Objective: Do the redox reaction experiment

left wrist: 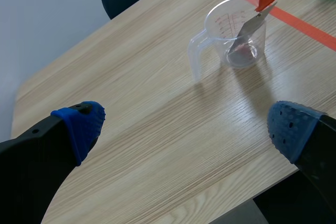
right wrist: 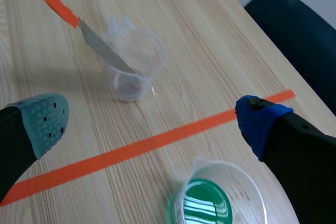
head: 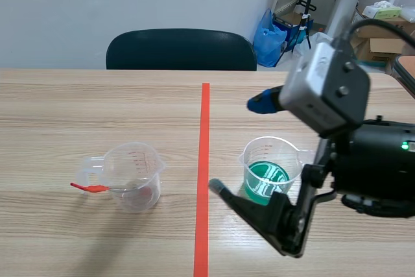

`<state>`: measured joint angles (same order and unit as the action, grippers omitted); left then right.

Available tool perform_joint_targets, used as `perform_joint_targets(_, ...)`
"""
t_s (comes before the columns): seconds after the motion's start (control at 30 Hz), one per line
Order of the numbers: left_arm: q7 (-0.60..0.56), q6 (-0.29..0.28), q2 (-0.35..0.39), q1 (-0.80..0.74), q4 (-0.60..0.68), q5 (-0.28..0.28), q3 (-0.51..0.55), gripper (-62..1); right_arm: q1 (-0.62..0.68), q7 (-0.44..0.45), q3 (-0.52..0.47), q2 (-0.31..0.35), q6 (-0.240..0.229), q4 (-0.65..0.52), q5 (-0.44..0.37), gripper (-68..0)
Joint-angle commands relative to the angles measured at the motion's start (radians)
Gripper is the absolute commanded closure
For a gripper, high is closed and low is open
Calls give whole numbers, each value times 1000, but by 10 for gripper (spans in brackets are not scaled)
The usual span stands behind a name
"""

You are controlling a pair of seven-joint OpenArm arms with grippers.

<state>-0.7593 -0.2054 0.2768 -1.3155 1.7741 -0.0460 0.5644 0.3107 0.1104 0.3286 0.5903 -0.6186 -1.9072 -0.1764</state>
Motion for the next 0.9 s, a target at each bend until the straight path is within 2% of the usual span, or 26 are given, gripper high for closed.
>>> perform_joint_targets(0.0, -11, 2, 1, -1, 2, 11, 1, -623, -31, 14, 31, 5, 0, -2, 1, -679)
perform_joint_targets(0.3, -19, 0, 24, -1, -2, 12, 0, -623, -246, 29, 343, -18, 3, 141, 20, -679)
perform_joint_targets(0.57, -60, -3, 23, -1, -2, 12, 0, -623, -382, 50, 532, -110, 13, 291, 33, -679)
perform_joint_targets(0.77, -60, -3, 23, -1, -2, 12, 0, -623, -439, 141, 610, -176, 81, 365, 146, -679)
perform_joint_targets(0.87, -61, -3, 23, -1, -2, 12, 0, -623, -463, 170, 631, -201, 119, 390, 176, -679)
